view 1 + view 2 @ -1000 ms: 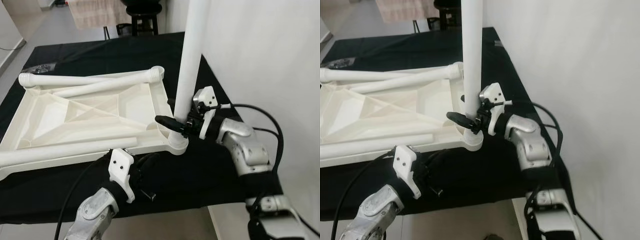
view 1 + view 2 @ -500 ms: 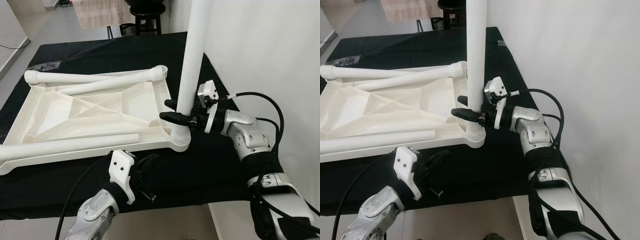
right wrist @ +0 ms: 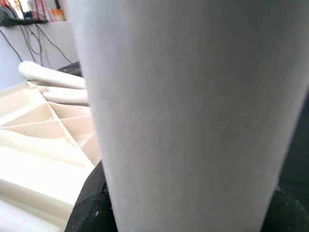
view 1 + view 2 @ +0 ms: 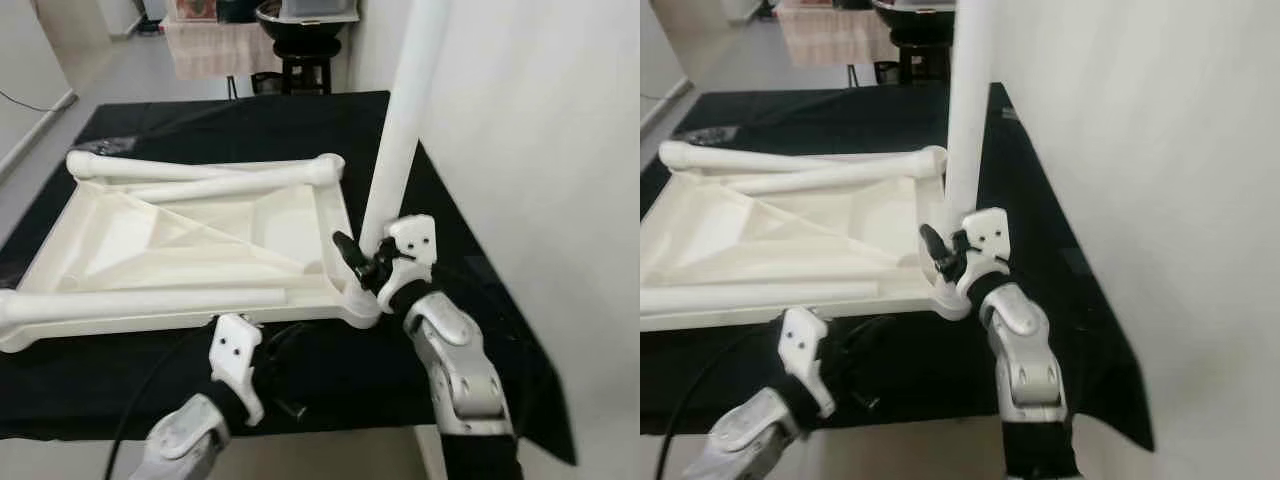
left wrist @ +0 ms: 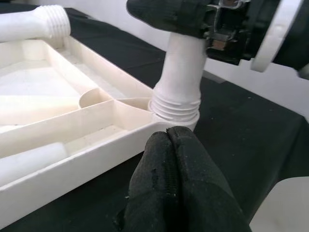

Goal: Building children table

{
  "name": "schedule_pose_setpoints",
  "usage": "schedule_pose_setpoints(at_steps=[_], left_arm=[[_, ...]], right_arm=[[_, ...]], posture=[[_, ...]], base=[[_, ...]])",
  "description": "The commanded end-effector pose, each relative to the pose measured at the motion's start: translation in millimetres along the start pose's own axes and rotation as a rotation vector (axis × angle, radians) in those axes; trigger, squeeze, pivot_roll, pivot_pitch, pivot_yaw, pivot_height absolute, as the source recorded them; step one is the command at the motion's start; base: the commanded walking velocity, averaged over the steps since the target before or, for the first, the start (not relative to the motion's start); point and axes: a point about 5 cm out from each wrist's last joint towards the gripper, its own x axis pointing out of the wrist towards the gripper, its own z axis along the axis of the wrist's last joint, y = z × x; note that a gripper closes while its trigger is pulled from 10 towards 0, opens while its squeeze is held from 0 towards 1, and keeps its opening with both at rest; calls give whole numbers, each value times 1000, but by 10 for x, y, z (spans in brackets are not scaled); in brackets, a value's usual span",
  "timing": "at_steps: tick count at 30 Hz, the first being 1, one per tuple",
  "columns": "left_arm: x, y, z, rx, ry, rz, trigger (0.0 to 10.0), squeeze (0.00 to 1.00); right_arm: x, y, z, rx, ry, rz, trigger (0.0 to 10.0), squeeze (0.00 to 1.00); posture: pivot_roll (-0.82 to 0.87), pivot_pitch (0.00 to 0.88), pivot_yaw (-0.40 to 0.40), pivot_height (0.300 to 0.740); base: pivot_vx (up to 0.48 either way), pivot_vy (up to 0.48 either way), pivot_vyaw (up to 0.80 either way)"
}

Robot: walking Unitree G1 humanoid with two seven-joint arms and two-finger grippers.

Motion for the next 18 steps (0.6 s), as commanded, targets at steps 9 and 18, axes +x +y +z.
schedule_pose_setpoints(at_steps=[9, 18], left_arm=[[6, 30, -28, 12, 20, 7, 10000, 0], [31, 21, -25, 8, 16, 4, 10000, 0]], right_arm=[[99, 34, -305, 58, 130, 57, 10000, 0], [149, -94, 46, 50, -1, 376, 10000, 0]], posture=[[22, 119, 2, 740], [21, 116, -6, 740]], base=[[0, 0, 0], [0, 0, 0]])
